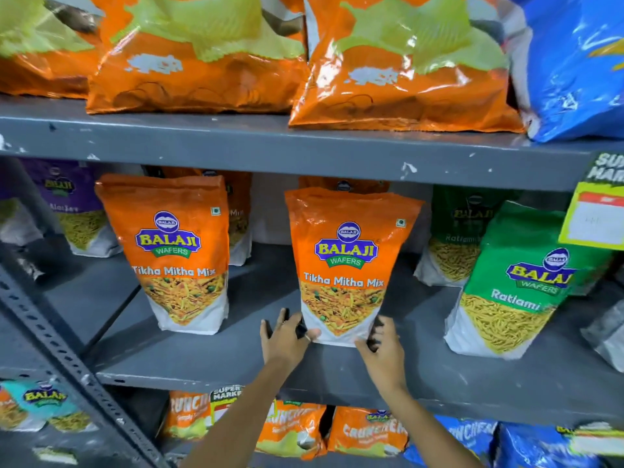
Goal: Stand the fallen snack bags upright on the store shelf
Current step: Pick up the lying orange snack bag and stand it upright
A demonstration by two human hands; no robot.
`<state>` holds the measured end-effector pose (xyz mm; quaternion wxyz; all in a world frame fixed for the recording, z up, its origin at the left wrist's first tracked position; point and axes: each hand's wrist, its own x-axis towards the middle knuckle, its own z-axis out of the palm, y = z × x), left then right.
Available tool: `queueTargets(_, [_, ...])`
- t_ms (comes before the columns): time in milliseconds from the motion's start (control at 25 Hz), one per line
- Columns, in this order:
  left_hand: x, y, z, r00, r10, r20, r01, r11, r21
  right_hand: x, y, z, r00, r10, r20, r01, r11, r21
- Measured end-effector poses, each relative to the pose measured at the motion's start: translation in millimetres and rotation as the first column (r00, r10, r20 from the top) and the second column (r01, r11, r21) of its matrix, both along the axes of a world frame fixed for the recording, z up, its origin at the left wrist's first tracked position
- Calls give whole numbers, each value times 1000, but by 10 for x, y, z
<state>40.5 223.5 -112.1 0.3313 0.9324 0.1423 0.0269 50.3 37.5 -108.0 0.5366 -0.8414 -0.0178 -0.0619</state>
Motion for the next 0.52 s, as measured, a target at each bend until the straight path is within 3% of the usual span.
queueTargets(400, [-33,7,-2,999,-39,27,37,997,67,12,-13,-19,1000,-7,3,6,1000,27])
queueTargets(520, [-101,-18,60,980,-35,198,48,997,-61,-77,-158,-14,973,-209,93,195,971,140])
